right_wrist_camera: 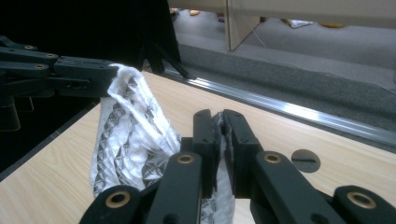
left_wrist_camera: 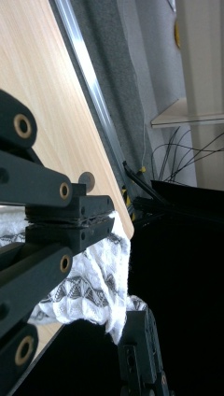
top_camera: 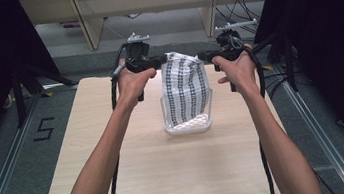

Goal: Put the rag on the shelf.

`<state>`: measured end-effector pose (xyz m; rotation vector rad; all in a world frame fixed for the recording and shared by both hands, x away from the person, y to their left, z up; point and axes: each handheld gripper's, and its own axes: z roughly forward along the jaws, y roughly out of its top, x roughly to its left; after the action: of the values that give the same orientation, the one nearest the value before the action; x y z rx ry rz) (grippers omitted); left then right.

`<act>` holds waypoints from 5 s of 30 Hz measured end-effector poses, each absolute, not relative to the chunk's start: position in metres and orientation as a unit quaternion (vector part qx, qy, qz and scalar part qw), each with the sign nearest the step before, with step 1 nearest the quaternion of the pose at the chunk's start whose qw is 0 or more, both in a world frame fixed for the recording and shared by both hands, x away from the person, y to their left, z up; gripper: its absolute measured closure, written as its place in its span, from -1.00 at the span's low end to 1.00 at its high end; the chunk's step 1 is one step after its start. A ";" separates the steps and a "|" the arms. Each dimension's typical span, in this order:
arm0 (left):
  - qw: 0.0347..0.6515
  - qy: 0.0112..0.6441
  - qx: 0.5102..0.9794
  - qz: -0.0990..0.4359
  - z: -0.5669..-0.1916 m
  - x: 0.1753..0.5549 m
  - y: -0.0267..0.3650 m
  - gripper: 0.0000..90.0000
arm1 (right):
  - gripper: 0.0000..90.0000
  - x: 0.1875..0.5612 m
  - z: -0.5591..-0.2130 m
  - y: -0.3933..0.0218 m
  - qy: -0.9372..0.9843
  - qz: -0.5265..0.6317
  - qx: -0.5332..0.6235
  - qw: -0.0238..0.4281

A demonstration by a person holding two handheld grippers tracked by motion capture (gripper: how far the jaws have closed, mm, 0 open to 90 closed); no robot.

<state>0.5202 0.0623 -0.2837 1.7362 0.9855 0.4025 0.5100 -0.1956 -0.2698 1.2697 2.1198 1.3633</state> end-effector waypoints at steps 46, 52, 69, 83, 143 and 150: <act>0.433 0.468 0.760 0.130 -0.338 0.549 0.067 -0.09 | 0.27 0.533 -0.320 -0.192 0.748 0.411 0.498 0.150; 0.437 0.467 0.758 0.129 -0.333 0.539 0.078 -0.09 | 0.25 0.528 -0.320 -0.196 0.751 0.412 0.495 0.147; 0.434 0.469 0.760 0.120 -0.334 0.527 0.087 -0.13 | 0.16 0.515 -0.318 -0.206 0.753 0.409 0.496 0.143; 0.431 0.468 0.762 0.125 -0.334 0.520 0.092 -0.20 | 0.02 0.513 -0.322 -0.211 0.756 0.417 0.484 0.146; 0.471 0.407 0.774 0.112 -0.341 0.428 0.113 -0.41 | -0.32 0.429 -0.327 -0.216 0.778 0.445 0.422 0.134; 0.474 0.390 0.782 0.108 -0.343 0.415 0.114 -0.42 | -0.33 0.421 -0.329 -0.215 0.787 0.450 0.398 0.140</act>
<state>0.4149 0.1138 -0.3430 1.9127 0.9547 0.2633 0.4208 -0.2146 -0.3292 1.1485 2.2751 1.2998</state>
